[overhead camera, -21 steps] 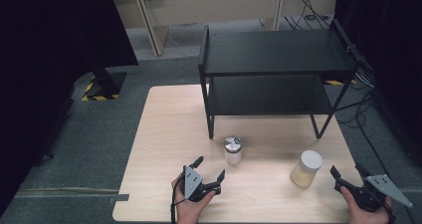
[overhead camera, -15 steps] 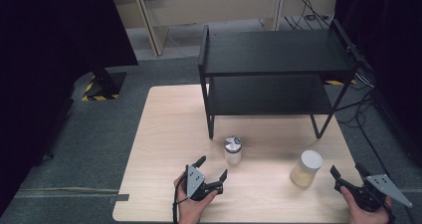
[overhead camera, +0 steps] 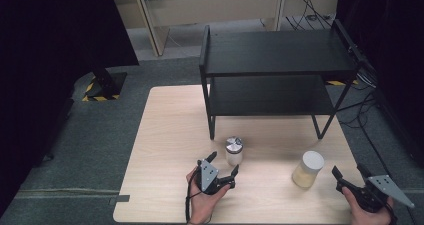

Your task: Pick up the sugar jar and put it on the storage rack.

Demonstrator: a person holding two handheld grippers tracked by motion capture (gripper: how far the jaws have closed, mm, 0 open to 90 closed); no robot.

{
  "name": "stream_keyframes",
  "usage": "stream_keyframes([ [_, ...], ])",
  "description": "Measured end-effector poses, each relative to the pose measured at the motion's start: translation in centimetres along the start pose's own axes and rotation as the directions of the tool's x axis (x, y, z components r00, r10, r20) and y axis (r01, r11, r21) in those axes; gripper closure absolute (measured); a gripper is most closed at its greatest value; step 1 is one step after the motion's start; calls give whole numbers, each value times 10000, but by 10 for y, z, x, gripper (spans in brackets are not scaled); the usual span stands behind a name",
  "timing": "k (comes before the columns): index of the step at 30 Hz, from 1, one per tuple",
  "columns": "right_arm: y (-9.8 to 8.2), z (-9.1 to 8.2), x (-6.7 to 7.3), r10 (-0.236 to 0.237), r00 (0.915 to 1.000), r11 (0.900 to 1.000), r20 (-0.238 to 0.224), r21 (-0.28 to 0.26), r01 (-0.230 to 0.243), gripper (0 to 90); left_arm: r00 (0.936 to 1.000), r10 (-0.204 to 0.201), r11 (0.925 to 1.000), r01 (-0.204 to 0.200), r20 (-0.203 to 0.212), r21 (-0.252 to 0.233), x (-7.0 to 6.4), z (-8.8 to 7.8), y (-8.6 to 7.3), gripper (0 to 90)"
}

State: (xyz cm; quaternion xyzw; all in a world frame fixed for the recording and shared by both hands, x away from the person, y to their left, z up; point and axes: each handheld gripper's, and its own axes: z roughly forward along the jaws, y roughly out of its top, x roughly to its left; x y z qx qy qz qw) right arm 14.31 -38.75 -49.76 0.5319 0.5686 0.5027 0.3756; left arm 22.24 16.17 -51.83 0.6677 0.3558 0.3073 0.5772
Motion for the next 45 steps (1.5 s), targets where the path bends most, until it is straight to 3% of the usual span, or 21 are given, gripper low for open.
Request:
stream_keyframes([
  [4,0,0,0,0,10000,10000,-8,1,0,114,9999,-124,9999,124,-115,20,-1,7,2,126],
  [16,0,0,-1,22,10000,10000,-29,11,-22,114,9990,114,9984,-91,-421,560,-10,27,14,165],
  [30,1,1,-2,50,9999,10000,-96,44,-50,113,9979,247,9951,-188,-599,973,-15,47,23,296],
  [41,1,0,-2,81,9999,10000,-121,37,-81,113,9986,-123,9962,167,-523,860,-11,47,22,309],
  [45,0,0,-3,109,9999,9999,-125,25,-109,113,9980,-165,9979,203,-602,620,-10,45,19,309],
])
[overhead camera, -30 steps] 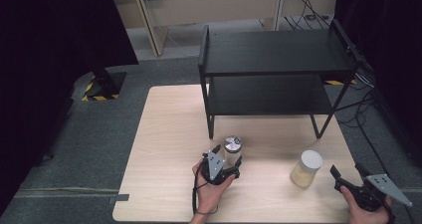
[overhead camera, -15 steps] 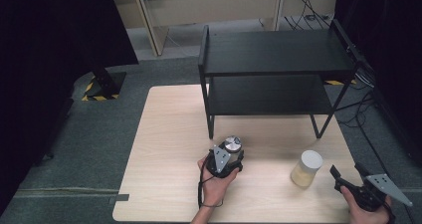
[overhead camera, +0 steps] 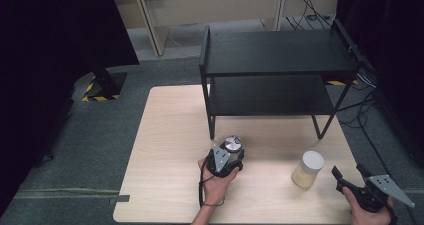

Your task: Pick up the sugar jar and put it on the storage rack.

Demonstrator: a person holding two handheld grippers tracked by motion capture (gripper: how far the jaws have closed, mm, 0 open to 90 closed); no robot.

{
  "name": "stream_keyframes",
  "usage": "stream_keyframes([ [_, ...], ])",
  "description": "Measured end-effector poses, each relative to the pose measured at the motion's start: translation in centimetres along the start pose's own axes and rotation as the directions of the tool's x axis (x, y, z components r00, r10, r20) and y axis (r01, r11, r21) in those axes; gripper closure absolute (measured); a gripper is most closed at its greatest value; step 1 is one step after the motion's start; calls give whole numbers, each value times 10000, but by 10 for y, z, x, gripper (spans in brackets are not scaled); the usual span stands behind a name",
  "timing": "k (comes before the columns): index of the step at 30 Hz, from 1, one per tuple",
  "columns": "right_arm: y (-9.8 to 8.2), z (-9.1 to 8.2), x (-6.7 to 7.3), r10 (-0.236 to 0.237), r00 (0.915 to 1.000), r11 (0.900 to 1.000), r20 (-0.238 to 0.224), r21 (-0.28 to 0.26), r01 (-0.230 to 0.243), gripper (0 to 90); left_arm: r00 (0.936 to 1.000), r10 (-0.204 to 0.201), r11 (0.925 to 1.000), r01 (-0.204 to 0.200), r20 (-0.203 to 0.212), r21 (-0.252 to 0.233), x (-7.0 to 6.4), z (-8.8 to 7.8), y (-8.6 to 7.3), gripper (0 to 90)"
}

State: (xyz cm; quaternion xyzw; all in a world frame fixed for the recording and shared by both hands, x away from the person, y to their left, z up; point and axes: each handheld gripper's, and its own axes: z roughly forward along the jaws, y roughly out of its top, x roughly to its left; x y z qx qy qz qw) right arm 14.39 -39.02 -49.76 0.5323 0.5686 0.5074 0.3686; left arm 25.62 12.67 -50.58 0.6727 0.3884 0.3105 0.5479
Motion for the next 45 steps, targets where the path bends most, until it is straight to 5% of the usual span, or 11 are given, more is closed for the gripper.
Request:
stream_keyframes([
  [10,0,0,1,-51,10000,10000,24,14,51,113,9998,172,9941,-166,48,-1071,-1,-21,13,309],
  [21,0,0,1,-26,10000,10000,21,2,26,113,9983,557,9686,-581,-169,-2417,-1,-40,55,309],
  [31,0,0,1,11,10000,10000,8,3,-11,111,9951,859,9494,-966,-485,-2989,-5,-44,94,309],
  [45,0,0,0,87,10000,10000,-17,-23,-87,111,9912,1126,9399,-1291,-698,-3161,-6,-47,136,310],
])
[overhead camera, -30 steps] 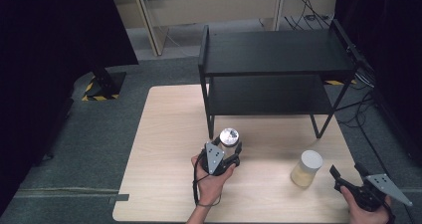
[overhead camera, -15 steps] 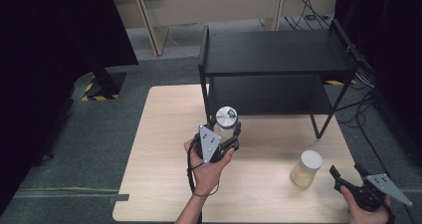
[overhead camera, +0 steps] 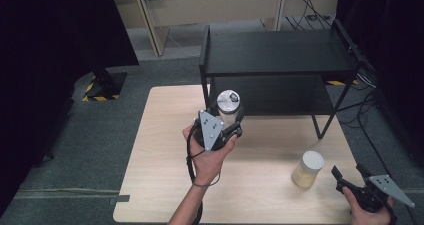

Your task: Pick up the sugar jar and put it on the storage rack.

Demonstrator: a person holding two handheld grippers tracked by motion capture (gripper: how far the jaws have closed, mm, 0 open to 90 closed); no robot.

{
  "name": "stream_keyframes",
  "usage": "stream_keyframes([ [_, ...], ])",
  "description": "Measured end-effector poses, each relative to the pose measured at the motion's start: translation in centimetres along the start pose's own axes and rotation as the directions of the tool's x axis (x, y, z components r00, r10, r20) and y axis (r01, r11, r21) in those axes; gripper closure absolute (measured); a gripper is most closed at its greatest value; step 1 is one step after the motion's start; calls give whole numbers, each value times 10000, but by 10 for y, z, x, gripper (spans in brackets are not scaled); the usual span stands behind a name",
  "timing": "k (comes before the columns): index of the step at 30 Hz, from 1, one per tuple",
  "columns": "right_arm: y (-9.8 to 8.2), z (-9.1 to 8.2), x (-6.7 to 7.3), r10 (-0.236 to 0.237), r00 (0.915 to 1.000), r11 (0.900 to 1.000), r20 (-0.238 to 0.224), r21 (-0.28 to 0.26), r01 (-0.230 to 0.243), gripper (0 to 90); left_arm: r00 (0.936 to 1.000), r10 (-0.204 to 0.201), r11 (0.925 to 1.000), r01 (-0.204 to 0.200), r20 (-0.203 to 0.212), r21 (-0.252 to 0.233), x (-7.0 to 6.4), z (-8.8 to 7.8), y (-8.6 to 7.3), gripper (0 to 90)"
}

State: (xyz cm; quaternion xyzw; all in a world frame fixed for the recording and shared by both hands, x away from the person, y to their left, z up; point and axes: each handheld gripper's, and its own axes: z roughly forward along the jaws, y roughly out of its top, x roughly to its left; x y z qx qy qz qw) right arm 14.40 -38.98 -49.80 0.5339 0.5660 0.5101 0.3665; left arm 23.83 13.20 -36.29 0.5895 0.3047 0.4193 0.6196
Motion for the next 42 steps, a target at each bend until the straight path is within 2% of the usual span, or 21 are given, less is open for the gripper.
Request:
stream_keyframes([
  [5,0,0,0,-4,10000,10000,7,-6,4,111,10000,-1,10000,1,-18,-99,3,4,14,310],
  [20,0,0,0,10,10000,10000,1,6,-10,111,9989,46,9990,-66,-462,-431,13,21,60,310],
  [36,0,0,0,4,10000,10000,-3,20,-4,110,9976,-245,9997,240,-653,-81,23,36,85,310],
  [42,1,0,0,-8,10000,10000,-4,28,8,110,9971,-204,9997,215,-735,146,26,46,99,310],
])
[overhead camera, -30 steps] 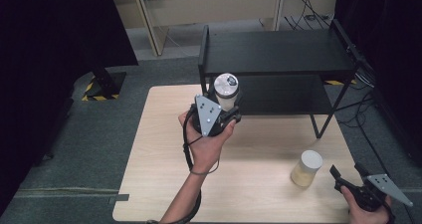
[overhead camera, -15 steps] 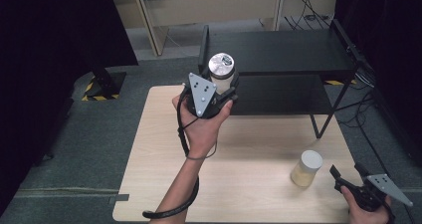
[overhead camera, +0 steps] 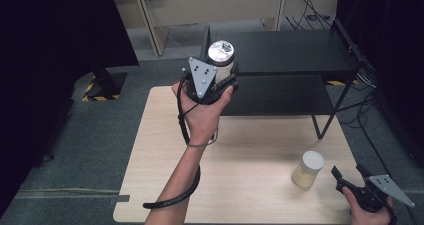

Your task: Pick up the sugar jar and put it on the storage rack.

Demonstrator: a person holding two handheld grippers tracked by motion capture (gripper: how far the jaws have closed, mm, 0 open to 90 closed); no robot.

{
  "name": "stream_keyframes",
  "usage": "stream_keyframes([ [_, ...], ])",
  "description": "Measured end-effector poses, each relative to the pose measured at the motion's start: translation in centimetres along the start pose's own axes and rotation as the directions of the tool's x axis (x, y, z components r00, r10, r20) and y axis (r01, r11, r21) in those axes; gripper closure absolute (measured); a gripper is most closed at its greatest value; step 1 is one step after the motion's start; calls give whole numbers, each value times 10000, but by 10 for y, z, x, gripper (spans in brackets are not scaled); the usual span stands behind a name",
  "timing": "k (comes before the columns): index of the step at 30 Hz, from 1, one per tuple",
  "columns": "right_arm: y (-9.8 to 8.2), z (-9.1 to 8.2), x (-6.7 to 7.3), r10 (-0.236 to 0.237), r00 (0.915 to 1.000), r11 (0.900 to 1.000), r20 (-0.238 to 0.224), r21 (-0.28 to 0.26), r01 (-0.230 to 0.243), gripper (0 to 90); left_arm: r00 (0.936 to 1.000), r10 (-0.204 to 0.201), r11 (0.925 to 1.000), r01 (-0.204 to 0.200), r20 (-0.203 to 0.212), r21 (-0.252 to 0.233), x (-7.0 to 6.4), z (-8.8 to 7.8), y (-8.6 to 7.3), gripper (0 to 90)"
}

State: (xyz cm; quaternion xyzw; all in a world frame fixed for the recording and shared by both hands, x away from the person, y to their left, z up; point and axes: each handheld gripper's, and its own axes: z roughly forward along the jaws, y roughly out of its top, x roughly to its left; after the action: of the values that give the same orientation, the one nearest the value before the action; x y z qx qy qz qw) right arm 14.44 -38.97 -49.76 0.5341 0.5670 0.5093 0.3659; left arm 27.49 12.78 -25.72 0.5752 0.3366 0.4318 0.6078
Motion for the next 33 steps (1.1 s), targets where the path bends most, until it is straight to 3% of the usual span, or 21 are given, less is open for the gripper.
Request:
stream_keyframes([
  [9,0,0,0,27,10000,10000,-15,5,-27,110,9996,128,9992,-118,-267,383,3,23,18,310],
  [17,0,0,0,5,10000,10000,-22,8,-5,110,9984,223,9972,-185,-527,723,3,38,24,310],
  [20,0,0,0,28,10000,10000,-18,11,-28,109,9960,611,9951,-556,-657,821,0,42,23,310],
  [22,0,0,-1,38,10000,10000,-21,17,-38,109,9974,403,9958,-352,-591,850,1,44,23,310],
  [33,1,0,0,-10,10000,10000,-41,33,10,109,9979,218,9937,-150,-606,1107,0,54,21,309],
])
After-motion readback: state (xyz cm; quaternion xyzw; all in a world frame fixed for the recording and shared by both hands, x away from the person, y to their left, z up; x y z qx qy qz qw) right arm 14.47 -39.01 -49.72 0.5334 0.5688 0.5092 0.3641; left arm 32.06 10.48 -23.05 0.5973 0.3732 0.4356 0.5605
